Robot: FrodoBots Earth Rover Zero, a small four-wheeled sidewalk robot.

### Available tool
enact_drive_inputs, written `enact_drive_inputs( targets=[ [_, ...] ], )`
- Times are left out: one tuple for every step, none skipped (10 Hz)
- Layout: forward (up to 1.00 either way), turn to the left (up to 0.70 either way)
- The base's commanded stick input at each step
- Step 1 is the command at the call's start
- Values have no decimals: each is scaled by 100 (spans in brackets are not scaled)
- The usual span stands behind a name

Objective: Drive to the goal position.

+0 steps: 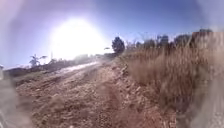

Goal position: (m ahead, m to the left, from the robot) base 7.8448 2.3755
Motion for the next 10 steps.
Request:
enact_drive_inputs(
  targets=[
    [50, 0],
    [50, 0],
    [50, 0],
    [50, 0],
    [50, 0],
    [50, 0],
    [50, 0],
    [50, 0],
    [50, 0],
    [50, 0]
  ],
)
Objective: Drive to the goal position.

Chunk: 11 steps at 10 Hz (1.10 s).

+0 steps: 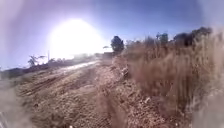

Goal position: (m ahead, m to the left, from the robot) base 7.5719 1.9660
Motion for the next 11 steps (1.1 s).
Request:
enact_drive_inputs(
  targets=[
    [50, 0],
    [50, 0],
    [50, 0],
    [50, 0],
    [50, 0],
    [50, 0],
    [50, 0],
    [50, 0],
    [50, 0],
    [50, 0],
    [50, 18]
  ],
)
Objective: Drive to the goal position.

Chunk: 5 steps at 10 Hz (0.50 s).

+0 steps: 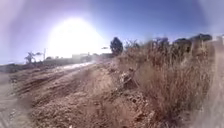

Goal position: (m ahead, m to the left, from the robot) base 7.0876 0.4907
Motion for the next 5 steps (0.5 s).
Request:
enact_drive_inputs(
  targets=[
    [50, 50],
    [50, 50],
    [50, 36],
    [50, 7],
    [50, 0]
  ],
)
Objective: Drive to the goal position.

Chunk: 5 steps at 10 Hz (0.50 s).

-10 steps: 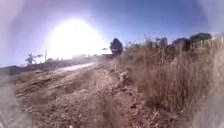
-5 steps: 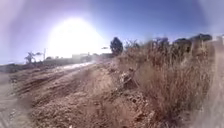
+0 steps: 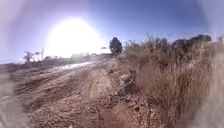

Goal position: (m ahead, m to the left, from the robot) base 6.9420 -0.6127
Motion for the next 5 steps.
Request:
enact_drive_inputs(
  targets=[
    [50, 0],
    [50, 0],
    [50, 39],
    [50, 15],
    [50, 0]
  ],
)
